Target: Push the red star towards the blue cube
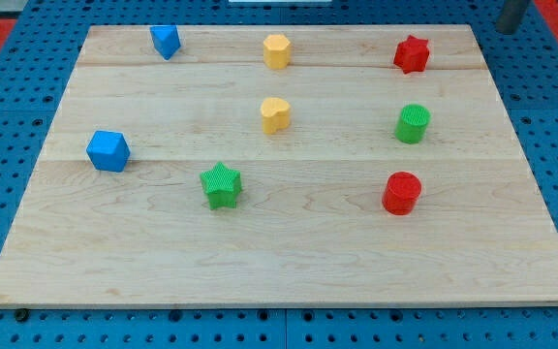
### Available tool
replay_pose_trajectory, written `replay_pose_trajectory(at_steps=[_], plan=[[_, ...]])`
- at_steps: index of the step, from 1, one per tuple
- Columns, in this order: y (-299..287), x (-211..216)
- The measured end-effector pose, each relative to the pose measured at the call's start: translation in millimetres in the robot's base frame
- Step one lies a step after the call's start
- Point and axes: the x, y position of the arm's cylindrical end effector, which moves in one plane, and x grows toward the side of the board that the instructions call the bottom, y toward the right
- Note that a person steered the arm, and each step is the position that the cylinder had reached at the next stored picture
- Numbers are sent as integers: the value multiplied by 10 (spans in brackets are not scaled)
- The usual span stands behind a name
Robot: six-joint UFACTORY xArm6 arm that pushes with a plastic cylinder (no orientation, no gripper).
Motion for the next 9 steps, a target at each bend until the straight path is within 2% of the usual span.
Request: replay_pose_trajectory(at_steps=[3,4,5,6,8,9], plan=[[-28,65],[-528,328],[-778,487],[-766,488],[-1381,431],[-1478,485]])
